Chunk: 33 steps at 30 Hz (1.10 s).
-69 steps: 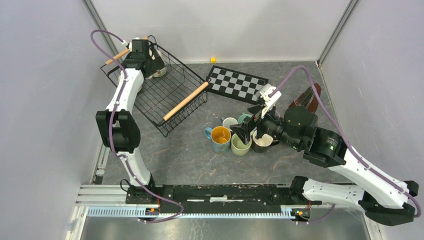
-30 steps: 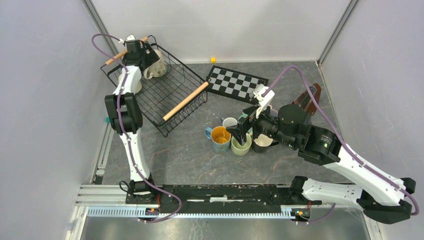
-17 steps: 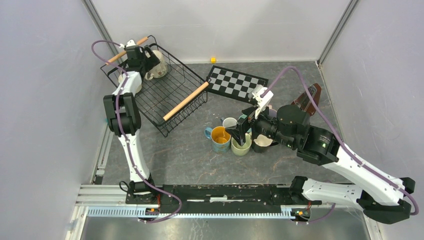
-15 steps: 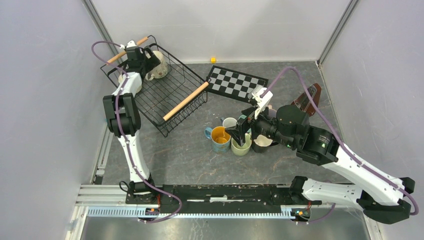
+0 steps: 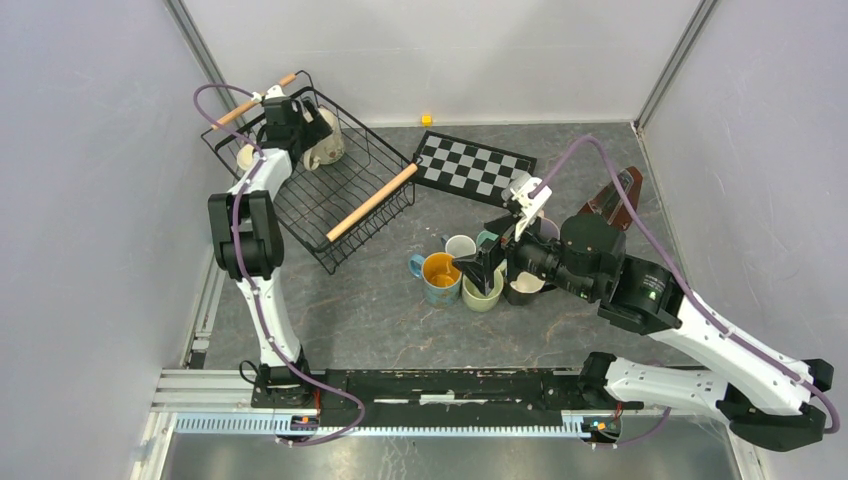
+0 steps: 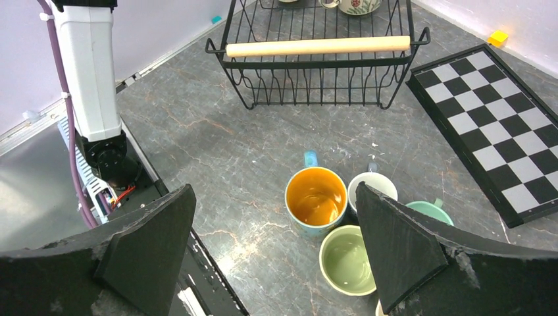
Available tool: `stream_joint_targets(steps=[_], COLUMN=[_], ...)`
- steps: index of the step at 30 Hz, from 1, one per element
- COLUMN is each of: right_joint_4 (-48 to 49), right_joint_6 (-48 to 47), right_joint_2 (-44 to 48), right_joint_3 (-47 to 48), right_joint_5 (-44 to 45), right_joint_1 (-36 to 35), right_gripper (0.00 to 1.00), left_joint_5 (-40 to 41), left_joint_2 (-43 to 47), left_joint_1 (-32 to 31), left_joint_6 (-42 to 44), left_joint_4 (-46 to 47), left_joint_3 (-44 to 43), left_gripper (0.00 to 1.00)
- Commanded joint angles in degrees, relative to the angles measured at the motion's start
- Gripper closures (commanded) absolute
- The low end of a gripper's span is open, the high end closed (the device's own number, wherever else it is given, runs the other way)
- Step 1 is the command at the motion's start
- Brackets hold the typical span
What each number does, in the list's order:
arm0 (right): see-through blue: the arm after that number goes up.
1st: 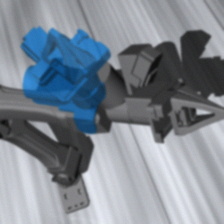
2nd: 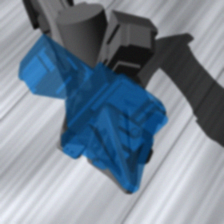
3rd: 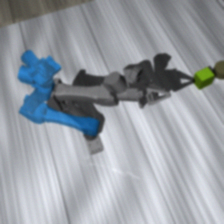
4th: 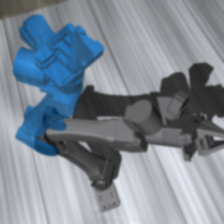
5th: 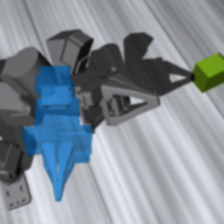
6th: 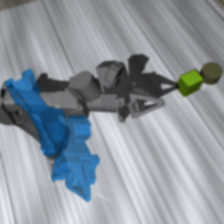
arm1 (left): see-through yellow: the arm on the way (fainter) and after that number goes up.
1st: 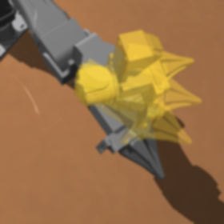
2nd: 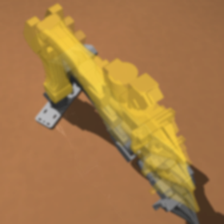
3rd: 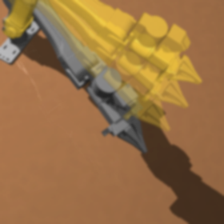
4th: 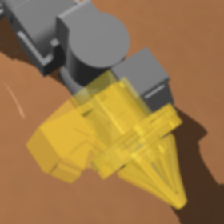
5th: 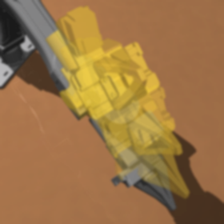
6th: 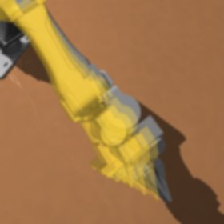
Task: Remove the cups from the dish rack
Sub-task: Unload the cup from the dish rack.
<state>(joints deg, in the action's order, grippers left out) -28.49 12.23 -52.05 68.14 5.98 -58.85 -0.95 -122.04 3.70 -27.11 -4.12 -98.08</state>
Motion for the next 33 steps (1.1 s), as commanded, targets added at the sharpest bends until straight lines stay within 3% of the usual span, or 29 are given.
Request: stream_joint_targets(steps=[1,17,33], right_joint_4=[2.28,3.26,3.44], right_joint_6=[0.58,0.28,-0.21], right_joint_2=[1.37,2.48,3.89], right_joint_3=[-0.42,-1.94,-3.52], right_joint_5=[-0.68,-2.31,-2.11], right_joint_1=[0.09,0.08,0.08], right_gripper=[0.02,0.02,0.02], left_joint_5=[0.21,0.49,-7.72], left_joint_2=[2.92,8.34,12.91], left_joint_1=[-1.56,-3.13,-2.92], left_joint_6=[-1.34,2.03,9.62], left_joint_4=[-0.94,2.27,8.71], left_joint_3=[1.74,9.70,16.90], left_gripper=[0.00,0.00,0.00])
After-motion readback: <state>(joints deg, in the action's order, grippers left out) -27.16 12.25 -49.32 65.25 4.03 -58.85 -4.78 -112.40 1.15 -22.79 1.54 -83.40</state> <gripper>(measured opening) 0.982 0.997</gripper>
